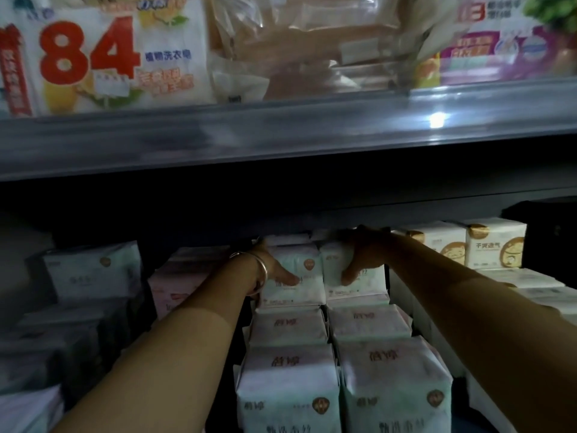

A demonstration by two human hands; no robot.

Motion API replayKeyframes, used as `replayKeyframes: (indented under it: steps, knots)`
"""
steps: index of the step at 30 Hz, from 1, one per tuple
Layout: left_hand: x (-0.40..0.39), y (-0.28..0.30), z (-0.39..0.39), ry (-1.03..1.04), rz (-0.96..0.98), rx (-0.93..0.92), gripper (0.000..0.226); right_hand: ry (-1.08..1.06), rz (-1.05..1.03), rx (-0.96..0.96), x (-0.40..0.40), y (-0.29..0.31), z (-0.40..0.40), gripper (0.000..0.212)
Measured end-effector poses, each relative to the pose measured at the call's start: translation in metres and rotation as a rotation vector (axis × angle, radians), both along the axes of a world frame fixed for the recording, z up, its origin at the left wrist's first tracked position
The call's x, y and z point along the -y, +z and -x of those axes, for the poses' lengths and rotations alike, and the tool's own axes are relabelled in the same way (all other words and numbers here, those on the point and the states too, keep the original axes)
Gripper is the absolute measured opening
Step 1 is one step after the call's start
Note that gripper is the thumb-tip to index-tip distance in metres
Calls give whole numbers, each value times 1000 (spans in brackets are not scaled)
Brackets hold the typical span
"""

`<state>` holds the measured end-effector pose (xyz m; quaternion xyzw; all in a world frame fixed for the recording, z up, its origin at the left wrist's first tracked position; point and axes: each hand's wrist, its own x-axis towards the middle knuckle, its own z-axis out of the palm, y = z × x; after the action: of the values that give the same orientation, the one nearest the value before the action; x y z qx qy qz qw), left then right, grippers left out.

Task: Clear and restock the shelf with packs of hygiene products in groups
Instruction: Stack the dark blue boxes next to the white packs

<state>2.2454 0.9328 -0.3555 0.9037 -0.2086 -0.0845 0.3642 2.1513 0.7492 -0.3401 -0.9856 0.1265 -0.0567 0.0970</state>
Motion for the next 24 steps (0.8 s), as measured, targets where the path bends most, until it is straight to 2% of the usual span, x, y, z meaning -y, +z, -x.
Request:
replayKeyframes:
  steps: [3,8,12,16,19,24]
  knots:
    - [-2,-1,2,43,5,10,111,32,29,14,-2,-1,3,84]
    - [-4,-1,14,29,-102,141,127,43,76,6,-4,-4,5,87]
    - [-6,0,24,-16,-94,190,122,-29,239,15,-13,0,13,107]
    - [-17,9,37,-42,-98,249,123,-41,313,4,-31,9,27,111]
    - [-39,14,49,-59,-75,281,113,4,277,68,-51,12,39,101]
    - [-100,15,73,18,-60,397,78,169,213,171,-115,7,63,77]
